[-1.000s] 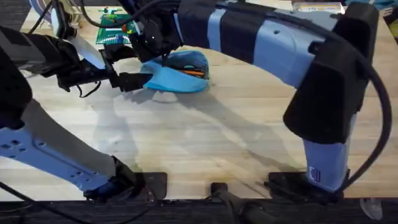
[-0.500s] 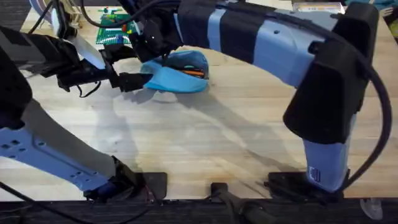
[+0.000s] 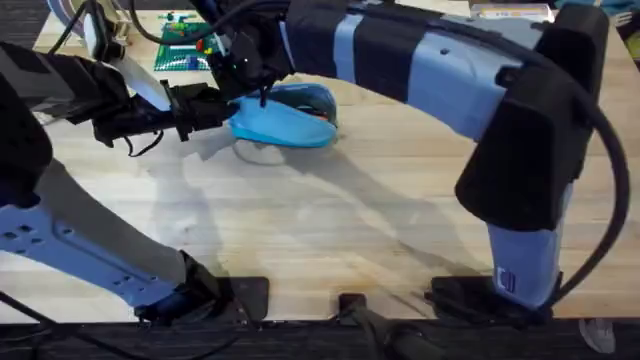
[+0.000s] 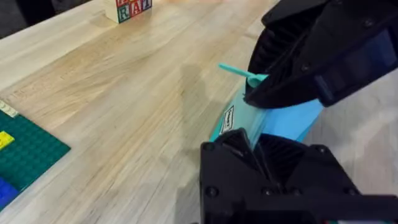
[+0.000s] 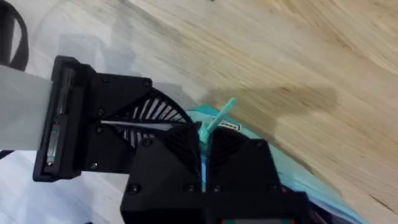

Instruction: Unzip the bag, pick up the pens from the table one at a time and place them inside, then zip the bag closed.

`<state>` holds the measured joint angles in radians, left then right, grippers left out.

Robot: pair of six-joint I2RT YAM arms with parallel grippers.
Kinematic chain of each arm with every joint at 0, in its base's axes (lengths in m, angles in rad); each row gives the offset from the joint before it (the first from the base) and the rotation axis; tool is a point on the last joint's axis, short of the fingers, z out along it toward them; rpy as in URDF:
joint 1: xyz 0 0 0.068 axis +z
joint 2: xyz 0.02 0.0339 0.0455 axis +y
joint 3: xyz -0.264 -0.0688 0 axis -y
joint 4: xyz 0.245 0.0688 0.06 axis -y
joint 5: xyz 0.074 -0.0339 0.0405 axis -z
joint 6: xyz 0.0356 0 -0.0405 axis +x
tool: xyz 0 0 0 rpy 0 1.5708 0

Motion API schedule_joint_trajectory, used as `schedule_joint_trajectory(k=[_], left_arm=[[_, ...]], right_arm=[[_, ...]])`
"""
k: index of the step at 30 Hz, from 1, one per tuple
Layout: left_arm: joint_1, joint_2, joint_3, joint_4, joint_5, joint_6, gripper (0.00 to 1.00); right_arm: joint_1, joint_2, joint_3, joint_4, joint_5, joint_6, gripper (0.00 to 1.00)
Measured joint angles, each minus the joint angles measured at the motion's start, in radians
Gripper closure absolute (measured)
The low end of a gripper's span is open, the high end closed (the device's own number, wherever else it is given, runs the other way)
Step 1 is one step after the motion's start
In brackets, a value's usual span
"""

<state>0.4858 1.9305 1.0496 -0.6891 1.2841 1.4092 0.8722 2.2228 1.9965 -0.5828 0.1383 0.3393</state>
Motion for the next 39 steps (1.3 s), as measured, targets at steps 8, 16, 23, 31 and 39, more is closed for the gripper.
schedule_joint_trajectory(k=[8,16,23,31,39], left_arm=[[0.0,0.0,0.0,0.0,0.0,0.0,0.956],[0.0,0.0,0.0,0.0,0.0,0.0,0.957],[-0.003,0.0,0.0,0.001,0.003,0.0,0.957],[-0.003,0.0,0.0,0.001,0.003,0.0,0.957],[-0.004,0.0,0.0,0.001,0.003,0.0,0.957]], right_arm=[[0.0,0.0,0.0,-0.001,0.0,0.0,0.97],[-0.003,0.0,0.0,-0.016,-0.003,0.0,0.97],[-0.016,0.0,0.0,-0.019,-0.015,-0.048,0.97],[-0.016,0.0,0.0,-0.019,-0.023,-0.206,0.97],[-0.014,-0.01,0.0,-0.024,-0.027,-0.347,0.97]])
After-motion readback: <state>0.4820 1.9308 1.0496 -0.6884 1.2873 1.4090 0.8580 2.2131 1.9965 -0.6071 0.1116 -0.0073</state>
